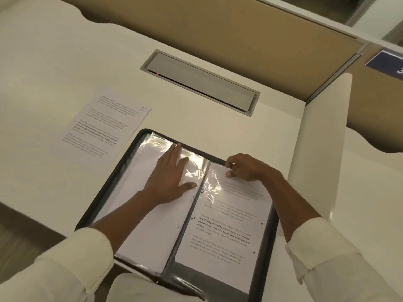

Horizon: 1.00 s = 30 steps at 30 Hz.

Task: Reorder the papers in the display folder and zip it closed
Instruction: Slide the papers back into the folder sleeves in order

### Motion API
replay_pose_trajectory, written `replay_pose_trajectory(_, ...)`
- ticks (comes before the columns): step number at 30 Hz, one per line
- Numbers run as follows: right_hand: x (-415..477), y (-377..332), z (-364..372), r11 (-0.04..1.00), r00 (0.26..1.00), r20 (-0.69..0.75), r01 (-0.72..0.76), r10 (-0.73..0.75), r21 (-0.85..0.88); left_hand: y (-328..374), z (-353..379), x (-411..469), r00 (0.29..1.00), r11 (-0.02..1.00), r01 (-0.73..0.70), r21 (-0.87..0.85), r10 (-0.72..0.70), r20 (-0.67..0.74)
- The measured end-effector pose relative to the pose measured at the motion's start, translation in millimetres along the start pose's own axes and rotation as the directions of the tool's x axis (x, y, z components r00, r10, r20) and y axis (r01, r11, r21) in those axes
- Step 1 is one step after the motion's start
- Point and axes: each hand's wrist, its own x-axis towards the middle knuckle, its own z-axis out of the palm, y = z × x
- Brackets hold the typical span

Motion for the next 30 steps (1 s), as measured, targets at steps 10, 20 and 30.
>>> replay_pose_trajectory(10,2,0,9,0.994,0.994,0.058,-0.099,0.096,0.043,-2,22,-56,0.999,0.999,0.032,0.021,-0.031,-0.018)
replay_pose_trajectory(20,-9,-4,5,0.975,0.976,0.127,-0.191,0.176,0.117,-7,25,-56,1.0,0.999,0.004,0.039,-0.003,-0.02)
replay_pose_trajectory(30,-25,0,7,0.969,0.966,0.158,-0.222,0.204,0.11,-12,33,-55,0.999,0.999,-0.02,0.051,0.021,-0.025)
